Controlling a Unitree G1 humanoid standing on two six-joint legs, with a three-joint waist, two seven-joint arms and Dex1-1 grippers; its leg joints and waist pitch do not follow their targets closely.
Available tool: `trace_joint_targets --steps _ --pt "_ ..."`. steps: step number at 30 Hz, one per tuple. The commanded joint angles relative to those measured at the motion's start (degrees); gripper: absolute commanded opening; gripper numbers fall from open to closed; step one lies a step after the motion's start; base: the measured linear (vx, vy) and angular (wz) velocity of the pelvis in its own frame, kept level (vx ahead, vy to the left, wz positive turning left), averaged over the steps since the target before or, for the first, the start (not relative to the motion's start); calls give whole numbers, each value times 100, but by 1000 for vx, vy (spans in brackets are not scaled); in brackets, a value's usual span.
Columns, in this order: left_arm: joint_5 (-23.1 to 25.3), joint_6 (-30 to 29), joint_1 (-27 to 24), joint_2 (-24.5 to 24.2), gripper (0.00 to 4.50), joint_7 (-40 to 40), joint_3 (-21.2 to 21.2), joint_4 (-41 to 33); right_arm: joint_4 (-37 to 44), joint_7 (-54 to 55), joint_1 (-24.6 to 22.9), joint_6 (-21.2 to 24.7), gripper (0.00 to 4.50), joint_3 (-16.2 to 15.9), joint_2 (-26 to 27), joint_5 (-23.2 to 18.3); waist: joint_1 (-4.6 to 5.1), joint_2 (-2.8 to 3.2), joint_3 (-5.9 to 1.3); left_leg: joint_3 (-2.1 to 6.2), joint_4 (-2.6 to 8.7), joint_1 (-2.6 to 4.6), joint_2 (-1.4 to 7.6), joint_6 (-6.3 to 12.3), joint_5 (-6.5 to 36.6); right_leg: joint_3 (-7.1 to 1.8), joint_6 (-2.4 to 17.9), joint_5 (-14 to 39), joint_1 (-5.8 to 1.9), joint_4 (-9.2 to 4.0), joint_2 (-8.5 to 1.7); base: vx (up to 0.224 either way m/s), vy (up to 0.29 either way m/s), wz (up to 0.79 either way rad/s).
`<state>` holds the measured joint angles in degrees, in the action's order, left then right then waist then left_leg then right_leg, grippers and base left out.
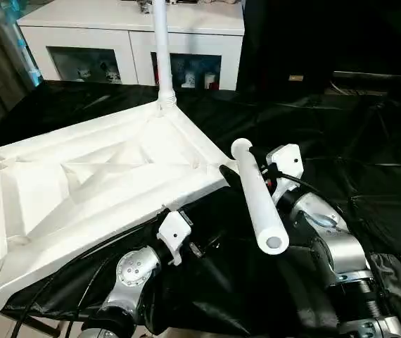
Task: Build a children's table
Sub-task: Insert table leg to table base
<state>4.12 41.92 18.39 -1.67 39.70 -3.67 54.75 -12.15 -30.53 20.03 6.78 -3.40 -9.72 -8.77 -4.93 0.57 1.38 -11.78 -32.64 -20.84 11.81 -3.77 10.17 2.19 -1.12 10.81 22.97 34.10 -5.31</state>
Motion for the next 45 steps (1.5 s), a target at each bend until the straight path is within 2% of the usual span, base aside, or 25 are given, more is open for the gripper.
trace_joint_targets --steps 1,2,3,4,5,6,7,8,9,10,11,12,16,19,21,26,32,35,36,37,45 --pt "-1093 -3776 1750 -995 447 196 625 -2423 -430 553 367 125 450 305 -85 160 21 -99 -266 92 345 59 138 187 1367 -168 994 865 -215 -368 -244 0 0 0" --pt "-1060 -3786 1740 -994 447 209 606 -2435 -961 1090 648 124 450 596 -293 295 15 -40 -270 96 354 86 136 101 1351 -160 1041 937 -199 -375 -252 0 0 0" --pt "-1038 -3795 1727 -988 447 222 590 -2442 -1532 1627 903 52 450 925 -560 421 41 -66 -269 72 338 101 122 -9 1379 -164 1076 1023 -194 -392 -226 0 0 0" --pt "-1038 -3795 1727 -988 447 221 590 -2441 -1541 1633 905 50 450 931 -563 421 17 -55 -279 63 325 134 118 -52 1370 -164 1114 1012 -179 -390 -220 0 0 0" --pt "-1038 -3793 1731 -989 447 219 592 -2434 -1586 1665 916 41 450 959 -577 419 -28 -70 -260 27 303 161 118 -34 1425 -185 1117 914 -157 -402 -200 0 0 0" --pt "-1034 -3789 1730 -988 447 214 593 -2433 -1547 1632 900 53 450 937 -536 404 -19 -91 -257 49 311 87 104 54 1397 -185 1056 812 -226 -374 -214 0 0 0" --pt "-1031 -3787 1728 -987 447 207 594 -2432 -1493 1587 870 61 450 894 -476 395 -15 -103 -278 63 309 61 104 158 1326 -171 975 755 -258 -367 -238 0 0 0" --pt "-1028 -3785 1726 -989 447 204 595 -2432 -1450 1549 843 65 450 851 -422 392 -2 -115 -274 64 305 55 104 212 1326 -168 947 775 -251 -372 -243 0 0 0" --pt "-1025 -3785 1725 -990 447 201 596 -2433 -1420 1540 822 64 450 819 -384 401 25 -112 -270 77 316 20 99 250 1320 -156 877 950 -265 -386 -254 0 0 0" --pt "-1024 -3785 1727 -992 447 199 597 -2430 -1408 1540 813 62 450 801 -363 409 40 -109 -268 79 318 26 101 247 1361 -154 846 1083 -254 -401 -255 0 0 0" --pt "-1023 -3786 1728 -993 447 198 598 -2429 -1435 1557 825 49 450 786 -358 401 77 -108 -247 87 336 28 102 230 1504 -149 781 1466 -236 -442 -254 0 0 0" --pt "-1023 -3787 1728 -994 447 197 599 -2431 -1449 1564 831 42 450 781 -358 397 94 -94 -243 96 346 58 112 184 1648 -149 743 1792 -209 -479 -259 0 0 0" --pt "-1016 -3791 1734 -992 447 195 611 -2424 -1697 1639 947 -82 450 751 -367 386 134 -78 -246 102 361 86 124 84 1851 -161 844 1696 -184 -470 -227 0 0 0" --pt "-1000 -3804 1716 -984 447 203 612 -2440 -1830 1611 972 -91 450 754 -403 494 129 -78 -265 92 346 72 120 136 1691 -164 940 1330 -206 -434 -229 0 0 0" --pt "-995 -3816 1700 -983 447 202 602 -2457 -1918 1605 912 62 450 670 -454 701 125 -82 -267 86 334 60 114 187 1587 -161 959 1211 -212 -424 -227 0 0 0" --pt "-986 -3849 1682 -989 447 224 592 -2471 -2049 1760 887 217 450 656 -507 720 126 -83 -255 85 342 60 112 190 1630 -158 906 1483 -206 -451 -232 0 0 0" --pt "-933 -3930 1618 -1009 447 303 542 -2534 -1986 1664 825 611 450 646 -467 612 126 -79 -257 86 348 58 123 178 1666 -161 901 1450 -202 -449 -229 0 0 0" --pt "-909 -3980 1566 -1018 447 346 511 -2592 -1839 1542 727 968 450 547 -447 675 125 -79 -257 86 349 52 122 175 1637 -158 906 1393 -207 -442 -223 0 0 0" --pt "-909 -4008 1543 -1015 447 357 502 -2629 -1756 1533 701 1181 450 492 -472 729 122 -101 -254 84 354 47 128 187 1635 -155 894 1391 -209 -443 -220 0 0 0" --pt "-908 -4029 1529 -1016 447 365 496 -2653 -1711 1524 693 1300 450 471 -491 737 114 -89 -252 84 354 49 127 174 1628 -157 892 1439 -205 -445 -226 0 0 0" --pt "-938 -4172 1344 -1033 447 438 455 -2881 -1196 1456 490 2169 450 416 -625 685 107 -99 -249 86 360 45 131 127 1589 -164 799 1530 -192 -454 -234 0 0 0"
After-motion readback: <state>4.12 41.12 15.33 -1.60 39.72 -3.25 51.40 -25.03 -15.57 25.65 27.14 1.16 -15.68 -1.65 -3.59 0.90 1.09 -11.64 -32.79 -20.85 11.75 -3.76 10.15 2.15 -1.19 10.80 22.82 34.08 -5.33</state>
